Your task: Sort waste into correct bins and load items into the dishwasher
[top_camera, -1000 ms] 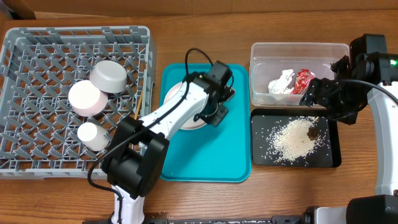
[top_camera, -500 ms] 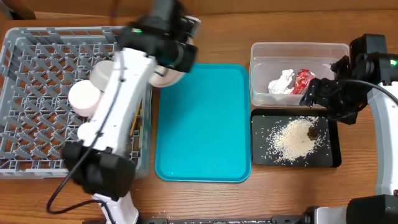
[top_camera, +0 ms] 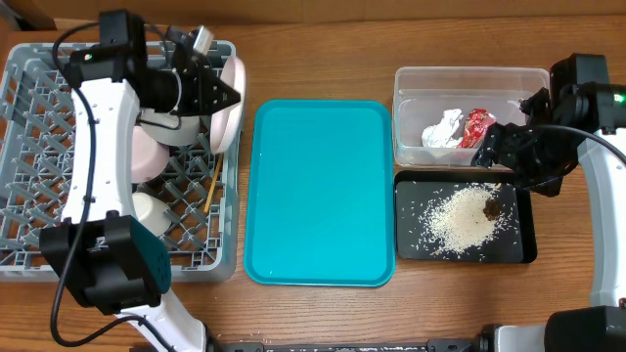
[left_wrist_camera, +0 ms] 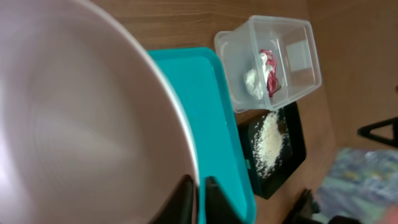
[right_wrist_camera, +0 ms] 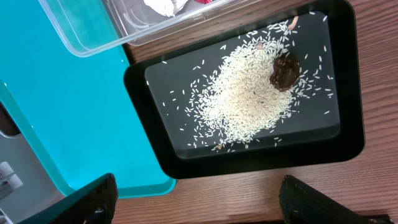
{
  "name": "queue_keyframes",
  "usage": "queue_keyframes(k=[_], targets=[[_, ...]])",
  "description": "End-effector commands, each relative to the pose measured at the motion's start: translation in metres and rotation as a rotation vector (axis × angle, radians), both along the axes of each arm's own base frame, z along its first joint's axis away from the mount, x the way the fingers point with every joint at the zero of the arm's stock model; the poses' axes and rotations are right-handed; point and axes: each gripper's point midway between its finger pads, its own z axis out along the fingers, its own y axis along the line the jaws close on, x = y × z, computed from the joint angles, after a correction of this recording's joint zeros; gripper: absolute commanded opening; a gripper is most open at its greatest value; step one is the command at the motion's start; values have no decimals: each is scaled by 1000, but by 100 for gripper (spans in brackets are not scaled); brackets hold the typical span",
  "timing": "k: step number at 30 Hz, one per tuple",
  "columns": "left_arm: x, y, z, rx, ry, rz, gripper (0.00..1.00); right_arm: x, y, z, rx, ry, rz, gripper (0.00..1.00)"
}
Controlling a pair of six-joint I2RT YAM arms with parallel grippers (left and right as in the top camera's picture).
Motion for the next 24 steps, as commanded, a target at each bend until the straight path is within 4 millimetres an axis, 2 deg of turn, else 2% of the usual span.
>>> queue_keyframes(k=[1, 2, 5, 6, 11, 14, 17, 18, 21, 24], targets=[[-6, 16, -6, -65, 28, 21, 22, 4, 0, 9, -8, -35, 8, 85], [-7, 19, -7, -65, 37, 31, 36, 4, 0, 9, -7, -36, 8, 85], [-13, 33, -7, -72, 72, 70, 93, 4, 0, 9, -7, -36, 8, 85], [-15, 37, -6, -70, 82, 81, 100, 4, 0, 9, -7, -37, 8, 85], [-30, 65, -16, 100, 158, 176, 100, 11, 8, 12, 38, -72, 31, 86], [-49, 110, -24, 398, 276, 405, 100, 35, 20, 21, 95, -188, 69, 89], [-70, 138, -20, 565, 360, 595, 100, 58, 32, 29, 81, -303, 146, 93], [-77, 142, -19, 598, 384, 624, 100, 66, 37, 31, 74, -340, 177, 94], [-95, 138, -22, 616, 455, 602, 100, 87, 51, 37, 13, -437, 248, 100], [-112, 133, -30, 625, 525, 562, 100, 91, 57, 36, -26, -447, 269, 100]])
